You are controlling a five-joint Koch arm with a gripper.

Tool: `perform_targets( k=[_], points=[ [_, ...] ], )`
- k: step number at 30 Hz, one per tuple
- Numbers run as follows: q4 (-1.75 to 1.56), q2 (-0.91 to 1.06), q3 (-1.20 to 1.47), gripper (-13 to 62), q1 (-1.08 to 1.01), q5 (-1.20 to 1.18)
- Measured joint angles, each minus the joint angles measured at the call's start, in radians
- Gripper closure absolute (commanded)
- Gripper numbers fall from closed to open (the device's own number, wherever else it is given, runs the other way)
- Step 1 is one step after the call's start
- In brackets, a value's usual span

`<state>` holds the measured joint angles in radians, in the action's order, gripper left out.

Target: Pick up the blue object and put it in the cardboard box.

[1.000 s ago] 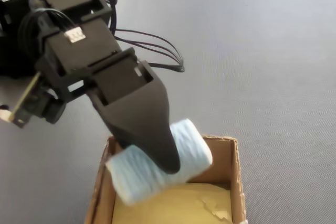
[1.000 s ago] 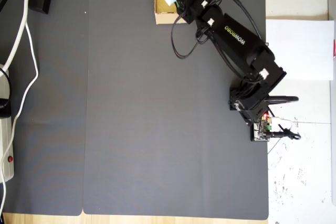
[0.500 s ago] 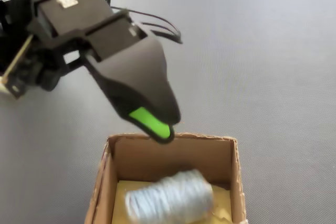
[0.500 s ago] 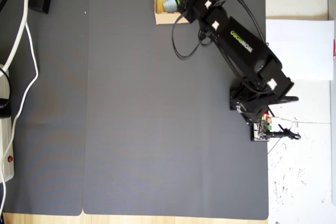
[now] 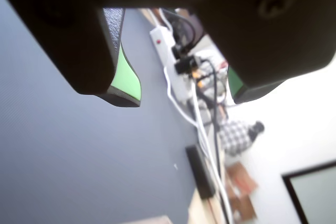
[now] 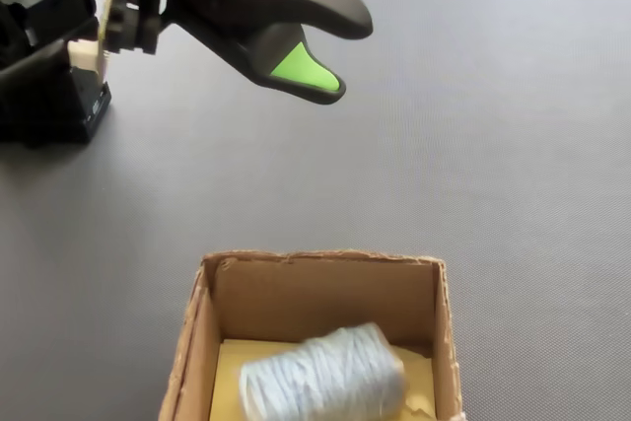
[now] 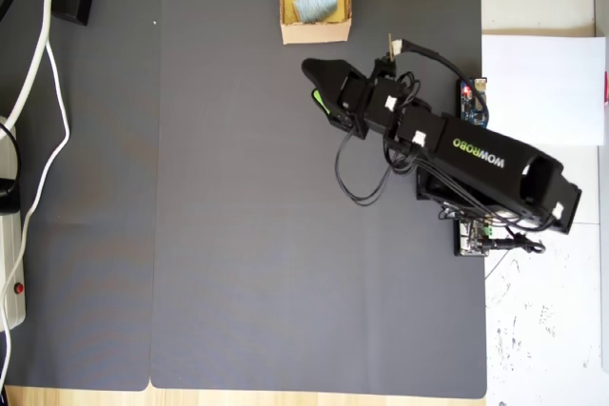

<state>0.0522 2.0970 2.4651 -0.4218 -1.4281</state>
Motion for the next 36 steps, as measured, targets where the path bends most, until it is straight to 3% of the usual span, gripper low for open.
perform_targets(
  k=[7, 22, 36],
  points=[
    [0.002, 0.169, 0.210, 15.6, 0.225, -0.023],
    [-0.011, 0.178, 0.525, 13.8, 0.322, -0.025],
    [-0.078, 0.179, 0.601, 13.9, 0.359, -0.029]
  ],
)
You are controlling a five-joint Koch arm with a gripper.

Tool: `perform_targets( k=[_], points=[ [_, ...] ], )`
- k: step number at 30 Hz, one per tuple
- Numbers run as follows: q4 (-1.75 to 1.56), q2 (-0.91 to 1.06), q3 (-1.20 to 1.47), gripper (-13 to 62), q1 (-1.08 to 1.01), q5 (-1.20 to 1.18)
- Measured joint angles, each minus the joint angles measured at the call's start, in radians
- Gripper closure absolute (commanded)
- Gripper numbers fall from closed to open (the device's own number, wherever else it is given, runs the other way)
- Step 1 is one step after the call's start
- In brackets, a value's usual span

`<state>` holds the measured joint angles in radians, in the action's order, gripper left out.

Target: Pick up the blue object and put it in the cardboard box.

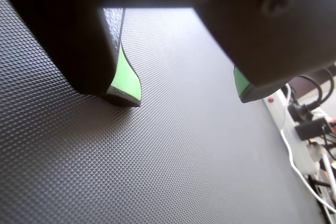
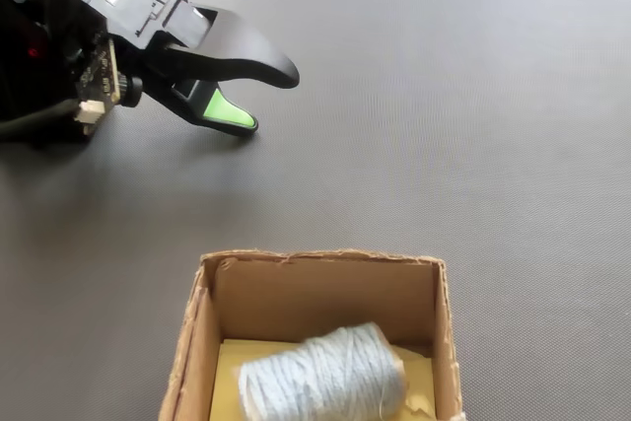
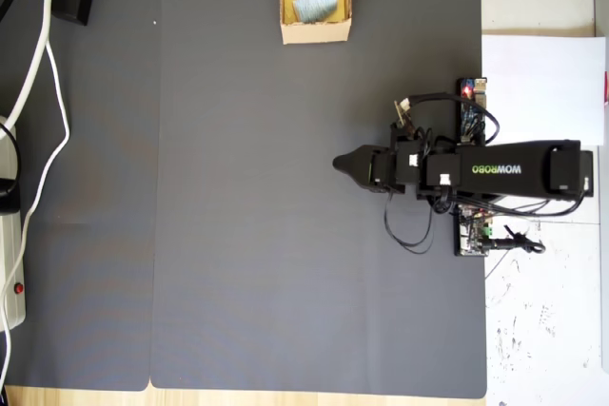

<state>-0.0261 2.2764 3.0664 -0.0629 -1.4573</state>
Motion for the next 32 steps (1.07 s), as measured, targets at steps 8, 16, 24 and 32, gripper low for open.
perform_targets(
  k=[8, 16, 24, 32],
  points=[
    [0.000, 0.000, 0.000, 14.0, 0.011, -0.017],
    [0.000, 0.000, 0.000, 14.5, 0.011, -0.028],
    [0.000, 0.000, 0.000, 14.5, 0.011, -0.028],
    [0.000, 0.000, 0.000, 14.5, 0.011, -0.028]
  ],
)
